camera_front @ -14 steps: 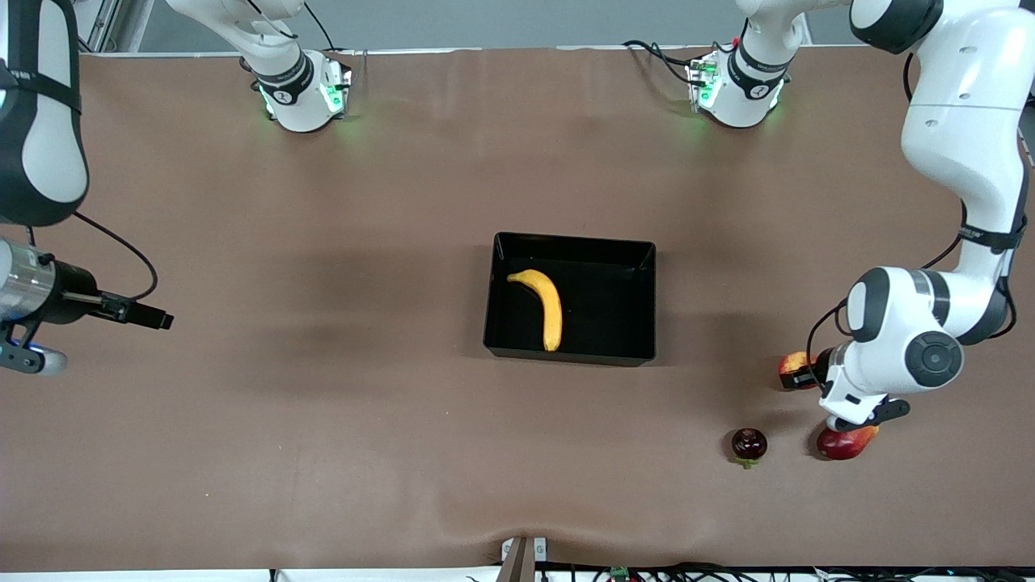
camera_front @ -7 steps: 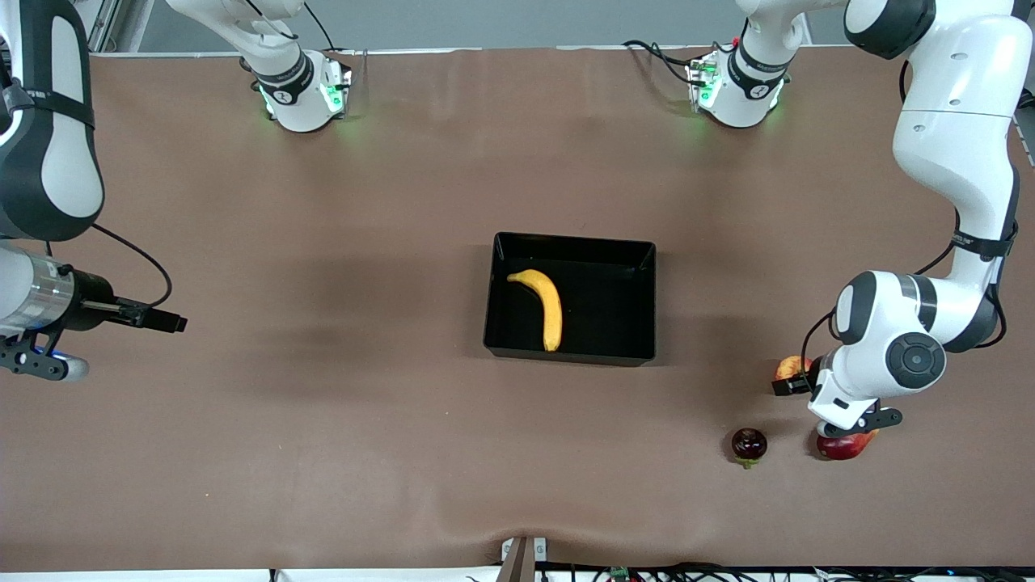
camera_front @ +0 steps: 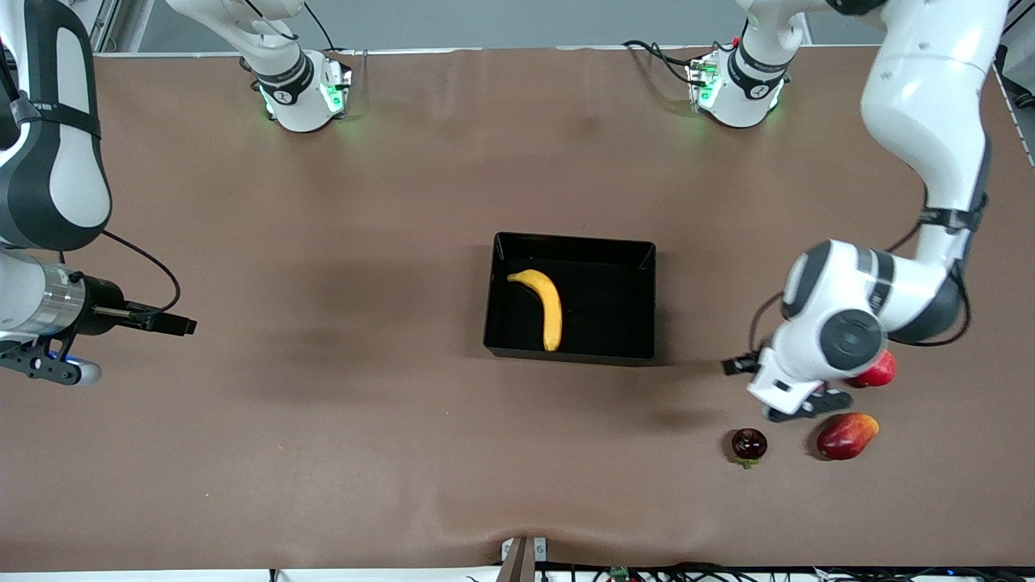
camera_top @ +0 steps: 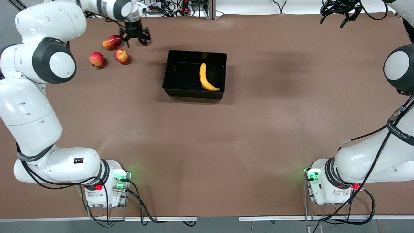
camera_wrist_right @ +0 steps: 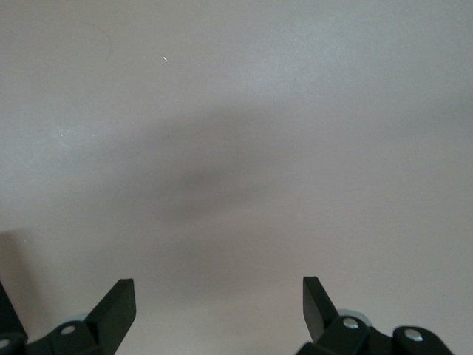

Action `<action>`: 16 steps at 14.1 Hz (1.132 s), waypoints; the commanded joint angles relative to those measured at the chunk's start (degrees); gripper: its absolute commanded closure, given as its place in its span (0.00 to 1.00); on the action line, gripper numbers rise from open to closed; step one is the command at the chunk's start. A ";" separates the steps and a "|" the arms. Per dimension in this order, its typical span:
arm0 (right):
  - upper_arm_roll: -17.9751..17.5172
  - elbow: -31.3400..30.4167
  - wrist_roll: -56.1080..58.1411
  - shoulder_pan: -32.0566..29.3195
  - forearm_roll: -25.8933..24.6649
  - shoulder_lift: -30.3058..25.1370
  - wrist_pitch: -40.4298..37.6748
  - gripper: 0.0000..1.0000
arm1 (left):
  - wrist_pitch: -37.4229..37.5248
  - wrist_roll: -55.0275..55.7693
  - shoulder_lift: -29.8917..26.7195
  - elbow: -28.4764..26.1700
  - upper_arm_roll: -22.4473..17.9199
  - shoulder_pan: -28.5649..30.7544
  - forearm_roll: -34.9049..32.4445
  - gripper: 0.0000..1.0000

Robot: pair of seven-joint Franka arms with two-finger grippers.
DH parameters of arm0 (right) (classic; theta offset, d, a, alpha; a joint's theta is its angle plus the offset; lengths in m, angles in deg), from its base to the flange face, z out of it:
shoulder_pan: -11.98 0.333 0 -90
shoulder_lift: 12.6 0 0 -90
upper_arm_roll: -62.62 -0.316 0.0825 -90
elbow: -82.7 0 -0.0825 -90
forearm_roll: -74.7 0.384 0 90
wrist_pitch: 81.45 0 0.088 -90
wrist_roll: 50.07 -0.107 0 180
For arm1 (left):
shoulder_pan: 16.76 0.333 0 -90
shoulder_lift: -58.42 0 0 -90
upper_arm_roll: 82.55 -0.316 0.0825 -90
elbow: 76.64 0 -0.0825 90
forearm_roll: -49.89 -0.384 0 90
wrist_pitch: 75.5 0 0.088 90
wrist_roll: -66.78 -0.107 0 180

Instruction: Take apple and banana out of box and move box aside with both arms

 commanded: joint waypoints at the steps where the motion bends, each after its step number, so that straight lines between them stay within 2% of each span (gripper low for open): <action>1: -0.20 0.52 -0.73 -0.23 0.78 0.15 -0.11 0.00 | 1.04 6.81 -0.75 -0.93 6.41 -0.31 -0.61 0.00; 2: -0.29 0.52 -0.73 -0.23 0.78 0.23 -0.10 0.00 | 0.52 9.28 -0.40 -0.85 7.83 -1.71 -0.70 0.00; 6: -0.29 0.61 -0.73 -0.41 0.78 0.23 -0.28 0.00 | -1.67 11.50 2.93 3.54 8.02 -10.57 -0.52 0.00; 8: -0.20 0.61 -0.73 -0.32 0.78 0.23 -0.28 0.00 | -6.31 11.06 4.78 3.46 7.76 -14.01 -0.61 0.00; 11: -0.20 0.61 -0.73 -0.49 0.78 0.15 -0.46 0.00 | -12.39 10.79 7.94 3.02 7.76 -15.33 -0.70 0.00; 16: -0.20 0.70 -0.73 -0.58 0.78 0.15 -0.54 0.00 | -16.61 12.02 11.99 2.15 7.67 -17.97 0.70 0.00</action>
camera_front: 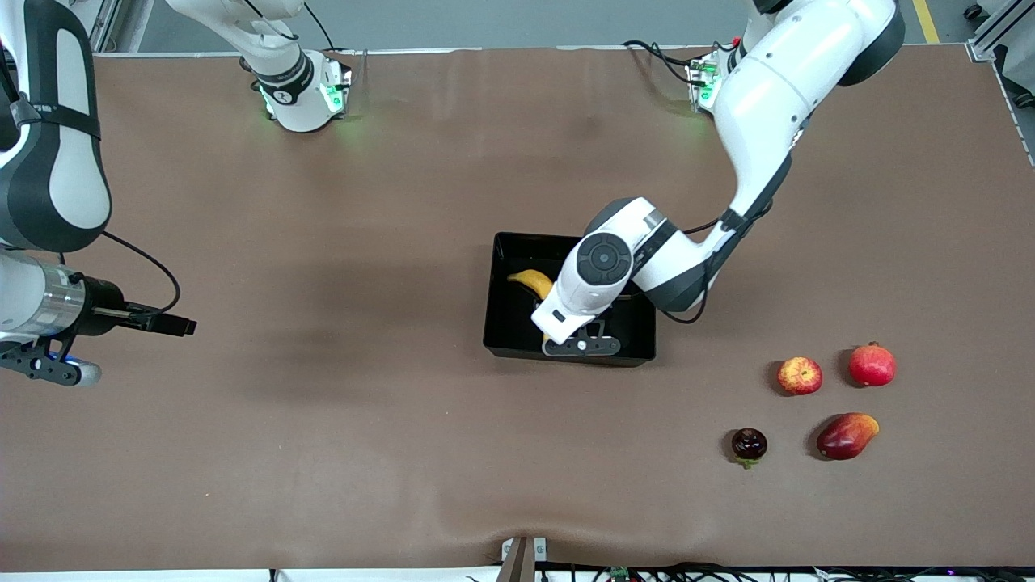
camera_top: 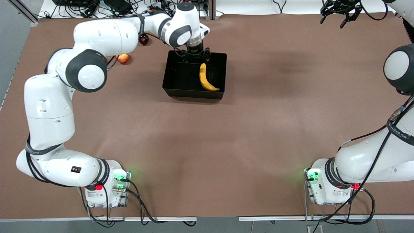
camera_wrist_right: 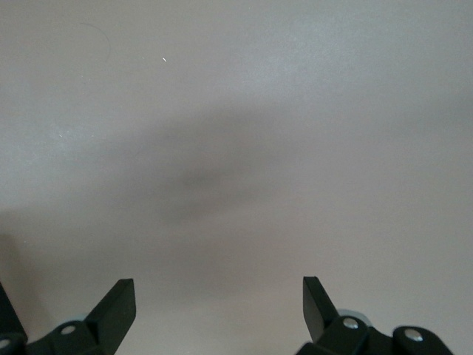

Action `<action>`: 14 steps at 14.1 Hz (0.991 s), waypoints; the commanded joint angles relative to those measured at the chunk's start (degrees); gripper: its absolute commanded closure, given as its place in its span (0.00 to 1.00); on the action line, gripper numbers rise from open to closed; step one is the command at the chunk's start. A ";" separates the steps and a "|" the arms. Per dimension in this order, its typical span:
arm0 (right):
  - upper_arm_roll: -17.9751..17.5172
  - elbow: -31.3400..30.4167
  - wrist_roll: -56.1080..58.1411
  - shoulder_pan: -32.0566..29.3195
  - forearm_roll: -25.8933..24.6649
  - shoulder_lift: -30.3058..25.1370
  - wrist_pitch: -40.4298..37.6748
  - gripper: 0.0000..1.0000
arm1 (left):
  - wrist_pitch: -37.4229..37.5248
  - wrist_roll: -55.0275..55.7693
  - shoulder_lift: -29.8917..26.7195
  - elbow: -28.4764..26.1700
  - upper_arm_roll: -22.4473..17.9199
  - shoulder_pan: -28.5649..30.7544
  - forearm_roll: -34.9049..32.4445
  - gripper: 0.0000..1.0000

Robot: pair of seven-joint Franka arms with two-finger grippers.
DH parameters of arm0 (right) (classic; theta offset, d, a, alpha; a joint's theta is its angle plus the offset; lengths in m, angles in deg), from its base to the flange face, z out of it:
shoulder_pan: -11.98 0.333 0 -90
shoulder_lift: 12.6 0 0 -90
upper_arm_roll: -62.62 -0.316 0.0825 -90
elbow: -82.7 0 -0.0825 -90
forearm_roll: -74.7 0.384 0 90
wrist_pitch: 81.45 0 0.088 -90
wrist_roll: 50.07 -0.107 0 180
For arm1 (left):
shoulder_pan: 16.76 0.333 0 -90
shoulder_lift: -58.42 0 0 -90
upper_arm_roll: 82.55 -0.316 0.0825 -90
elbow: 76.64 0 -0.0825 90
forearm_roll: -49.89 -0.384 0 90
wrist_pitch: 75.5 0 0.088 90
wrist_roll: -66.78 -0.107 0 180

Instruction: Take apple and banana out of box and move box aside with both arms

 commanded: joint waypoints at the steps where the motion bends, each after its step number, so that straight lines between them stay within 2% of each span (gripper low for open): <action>1: -0.28 0.65 -0.73 -0.52 0.75 0.13 -0.48 0.00 | -1.98 0.94 1.38 0.53 -0.11 -2.26 0.72 0.00; 6: -0.28 0.65 -0.73 -0.34 2.24 1.27 0.66 0.00 | -3.04 2.08 3.83 0.44 -0.29 -5.07 -0.07 0.00; 11: -0.28 0.56 -0.82 0.01 3.39 3.11 2.41 0.00 | -3.48 4.36 5.25 0.53 -3.18 -8.41 -0.15 0.00; 12: -0.28 0.65 -0.90 0.01 3.48 3.64 2.85 0.00 | -3.57 4.45 5.51 0.62 -4.06 -9.20 -0.07 0.05; 14: -0.28 0.65 -1.78 0.18 5.23 4.08 3.47 0.00 | -3.66 4.54 5.86 0.62 -4.51 -9.47 -0.07 0.25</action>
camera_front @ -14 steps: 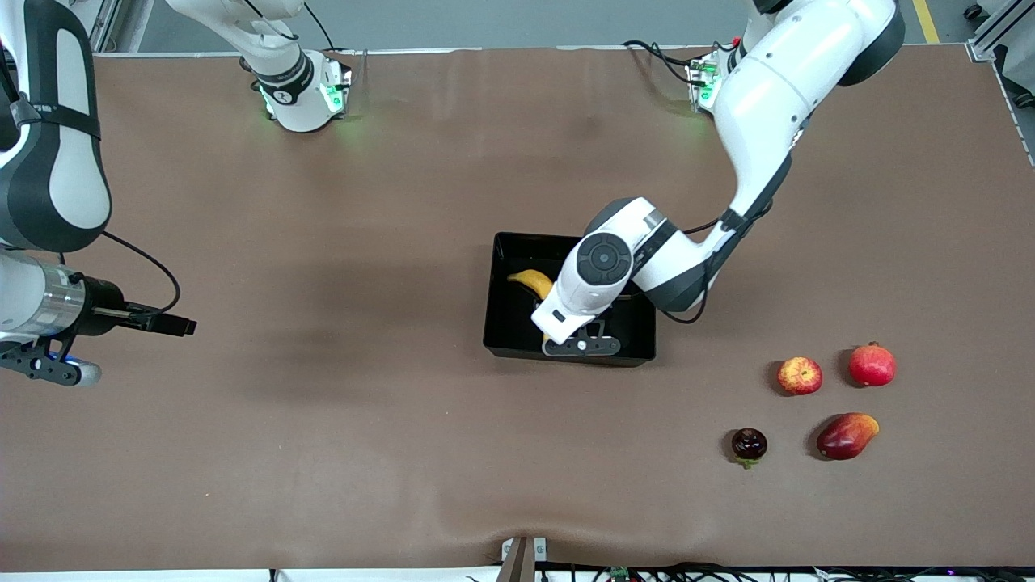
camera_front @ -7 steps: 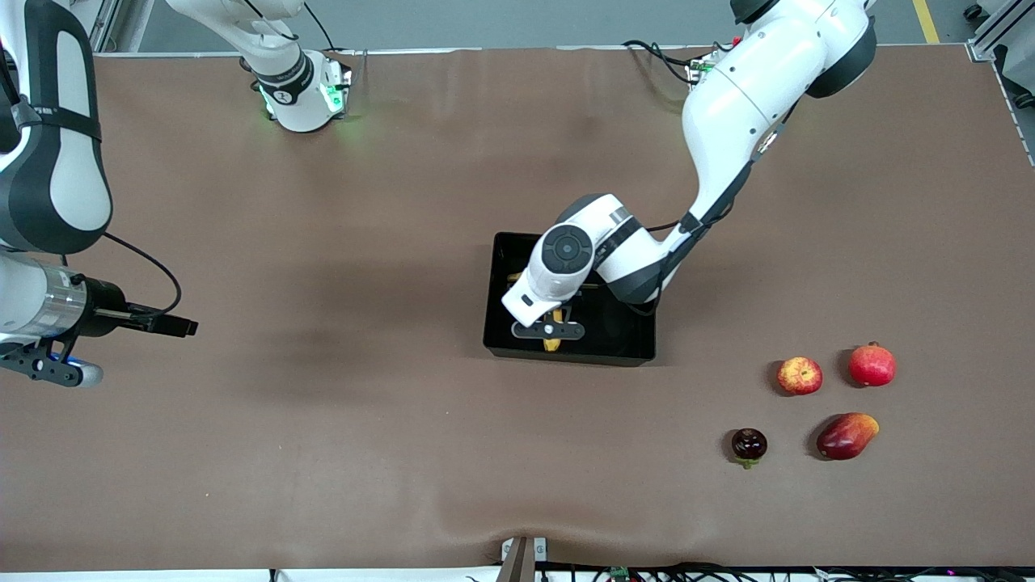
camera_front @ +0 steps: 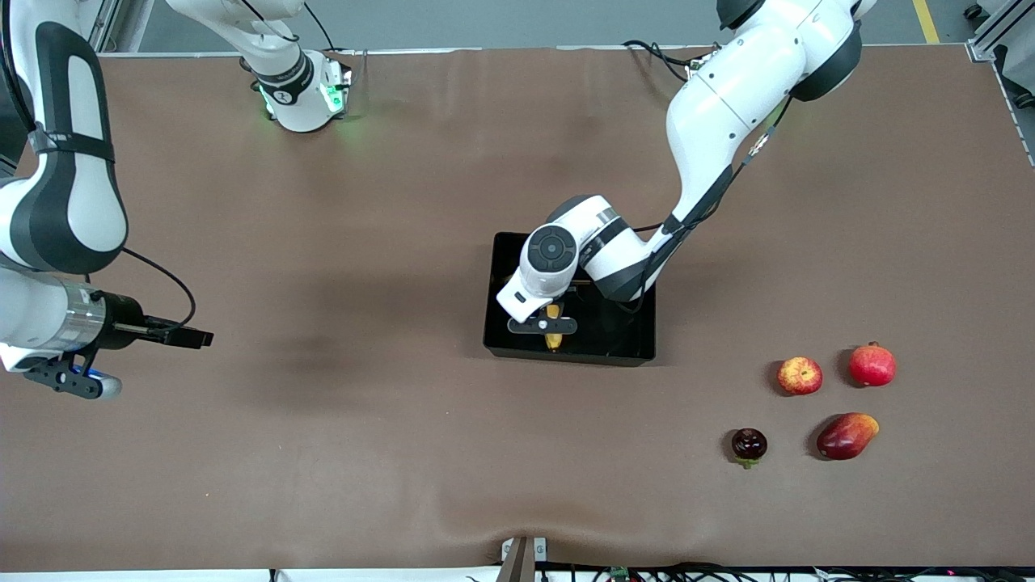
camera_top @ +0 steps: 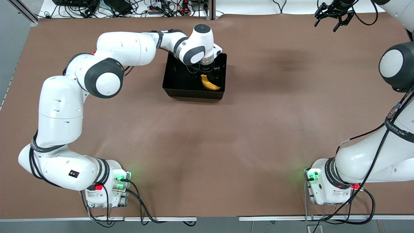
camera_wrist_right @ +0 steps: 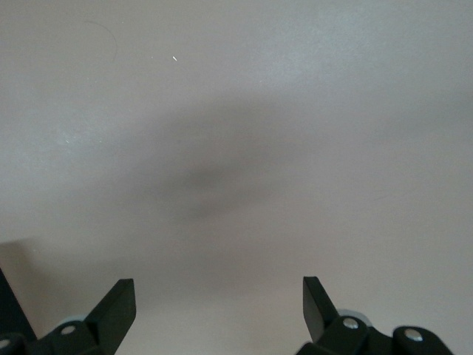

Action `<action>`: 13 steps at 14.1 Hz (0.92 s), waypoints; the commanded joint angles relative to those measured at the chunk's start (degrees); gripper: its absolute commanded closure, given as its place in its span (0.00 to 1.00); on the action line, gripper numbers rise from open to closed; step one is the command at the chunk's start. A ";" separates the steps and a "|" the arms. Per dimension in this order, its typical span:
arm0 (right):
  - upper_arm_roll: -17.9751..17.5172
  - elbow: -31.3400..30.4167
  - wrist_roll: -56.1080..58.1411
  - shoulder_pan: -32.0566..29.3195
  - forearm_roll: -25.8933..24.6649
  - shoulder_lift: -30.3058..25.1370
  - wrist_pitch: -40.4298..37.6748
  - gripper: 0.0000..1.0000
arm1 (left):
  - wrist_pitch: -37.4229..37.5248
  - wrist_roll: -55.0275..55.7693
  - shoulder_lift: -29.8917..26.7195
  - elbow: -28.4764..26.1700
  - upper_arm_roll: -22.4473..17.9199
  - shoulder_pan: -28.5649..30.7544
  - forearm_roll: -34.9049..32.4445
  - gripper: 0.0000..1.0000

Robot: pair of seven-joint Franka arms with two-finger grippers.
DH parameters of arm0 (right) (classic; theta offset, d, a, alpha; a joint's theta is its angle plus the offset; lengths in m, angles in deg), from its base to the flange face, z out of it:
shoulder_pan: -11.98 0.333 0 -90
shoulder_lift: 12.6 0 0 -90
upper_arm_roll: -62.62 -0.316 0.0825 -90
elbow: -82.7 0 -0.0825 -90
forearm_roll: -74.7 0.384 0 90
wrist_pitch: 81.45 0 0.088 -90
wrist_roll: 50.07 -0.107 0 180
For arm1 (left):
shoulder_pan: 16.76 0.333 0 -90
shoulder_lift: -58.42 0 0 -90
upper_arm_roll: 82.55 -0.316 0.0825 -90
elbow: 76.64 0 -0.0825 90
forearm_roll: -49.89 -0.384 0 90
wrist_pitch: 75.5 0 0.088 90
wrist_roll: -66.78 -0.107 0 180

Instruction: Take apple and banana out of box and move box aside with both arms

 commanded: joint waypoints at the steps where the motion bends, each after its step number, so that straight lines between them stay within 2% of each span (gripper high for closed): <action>1: -0.16 0.65 -1.74 0.08 2.24 1.02 1.11 0.00 | -1.34 1.21 1.43 0.82 -0.74 -1.15 -0.15 0.31; 2: -0.16 0.65 -1.65 0.08 2.24 1.20 1.81 0.00 | -1.34 1.13 1.34 0.82 -0.74 -0.98 -0.15 0.30; 5: -0.16 0.56 -1.39 0.26 1.89 2.25 4.88 0.00 | -1.25 0.86 0.64 0.82 -1.96 -0.19 -0.42 0.13; 8: -0.16 0.65 -0.42 1.30 0.76 5.06 8.04 0.00 | 0.15 0.86 0.37 0.56 -2.50 0.25 -0.33 0.01; 9: -0.16 0.39 -0.42 1.66 -0.56 5.42 10.23 0.00 | 0.42 0.95 0.11 0.56 -2.50 0.17 -0.33 0.02; 10: -0.16 0.30 -0.42 1.92 -0.92 5.60 10.78 0.00 | 0.42 1.04 0.19 0.56 -2.50 -0.35 -0.33 0.08; 11: -0.16 0.39 -0.51 2.36 -1.36 6.03 11.04 0.00 | 0.42 1.04 0.46 0.65 -2.50 -0.62 -0.33 0.26; 12: -0.60 0.56 -1.29 2.80 -0.32 6.73 10.96 0.00 | 0.42 0.95 0.28 0.65 -2.50 -0.71 -0.42 0.51; 13: -0.86 0.65 -1.56 4.98 0.04 6.65 10.87 0.00 | 0.51 0.95 0.11 0.65 -2.50 -0.62 -0.33 0.81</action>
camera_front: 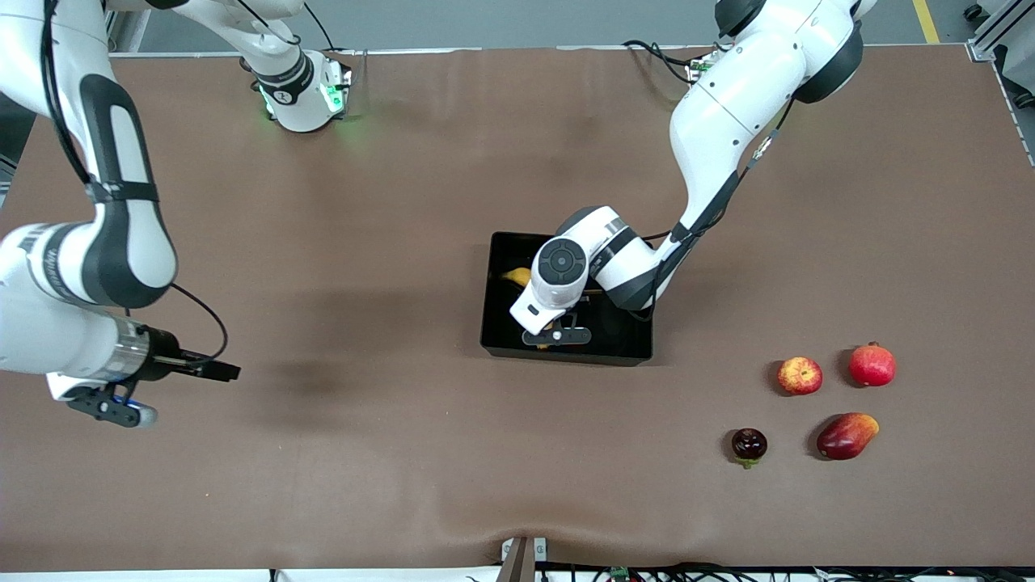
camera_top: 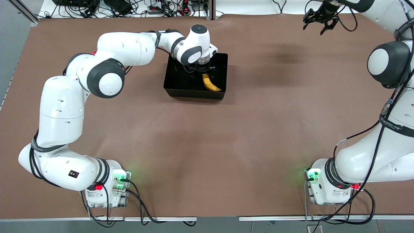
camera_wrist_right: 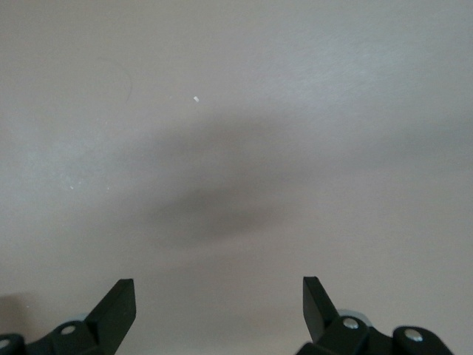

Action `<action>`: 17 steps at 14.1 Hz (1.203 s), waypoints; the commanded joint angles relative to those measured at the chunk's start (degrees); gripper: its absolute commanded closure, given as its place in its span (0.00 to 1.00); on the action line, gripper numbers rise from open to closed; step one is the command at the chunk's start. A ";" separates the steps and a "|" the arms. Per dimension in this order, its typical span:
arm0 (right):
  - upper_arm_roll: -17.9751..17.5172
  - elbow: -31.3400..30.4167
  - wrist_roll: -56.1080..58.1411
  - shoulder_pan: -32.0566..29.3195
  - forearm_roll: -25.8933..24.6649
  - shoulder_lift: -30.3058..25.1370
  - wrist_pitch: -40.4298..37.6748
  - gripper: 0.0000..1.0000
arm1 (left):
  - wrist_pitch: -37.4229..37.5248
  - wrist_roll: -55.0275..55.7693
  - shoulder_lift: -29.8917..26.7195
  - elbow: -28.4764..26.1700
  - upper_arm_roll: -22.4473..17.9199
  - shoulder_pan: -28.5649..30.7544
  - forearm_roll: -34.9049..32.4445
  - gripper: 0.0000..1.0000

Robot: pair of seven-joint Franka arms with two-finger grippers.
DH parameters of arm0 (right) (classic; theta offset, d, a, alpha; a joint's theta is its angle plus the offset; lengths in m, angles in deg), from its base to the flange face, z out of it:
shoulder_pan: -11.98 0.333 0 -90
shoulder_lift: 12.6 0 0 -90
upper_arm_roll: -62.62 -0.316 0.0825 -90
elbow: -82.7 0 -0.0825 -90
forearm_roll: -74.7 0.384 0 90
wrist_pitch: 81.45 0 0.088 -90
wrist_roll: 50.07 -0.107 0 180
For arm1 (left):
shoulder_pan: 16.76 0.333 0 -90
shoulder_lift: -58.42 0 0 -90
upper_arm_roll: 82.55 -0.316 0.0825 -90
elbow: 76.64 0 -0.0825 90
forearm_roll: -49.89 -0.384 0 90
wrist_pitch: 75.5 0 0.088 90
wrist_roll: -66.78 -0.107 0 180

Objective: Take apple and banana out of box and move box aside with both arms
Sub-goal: 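Grasp the banana with the left gripper while the right gripper reaches the box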

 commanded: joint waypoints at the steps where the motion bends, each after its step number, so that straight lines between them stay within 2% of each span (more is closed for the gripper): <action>1: -0.47 0.71 -1.16 4.30 -0.19 0.24 -0.01 0.00 | 0.85 0.85 -0.25 0.37 -0.07 -0.57 -0.40 1.00; 5: -0.39 0.62 -0.47 5.19 -0.11 0.41 0.16 0.00 | 1.29 0.41 -2.44 1.16 -0.24 0.65 -3.30 1.00; 10: -0.39 0.62 -0.99 8.52 -0.28 0.06 -0.27 0.00 | 2.42 -0.20 -10.69 0.98 -0.07 4.17 -3.31 1.00; 13: -0.39 0.71 -3.61 12.48 -0.54 -0.11 -0.19 0.00 | 8.03 -2.92 -16.49 1.07 0.64 7.06 -1.21 1.00; 17: -0.39 1.58 -3.80 17.13 -0.81 -0.12 0.08 0.00 | 17.35 -12.23 -23.00 0.89 0.99 14.00 6.61 1.00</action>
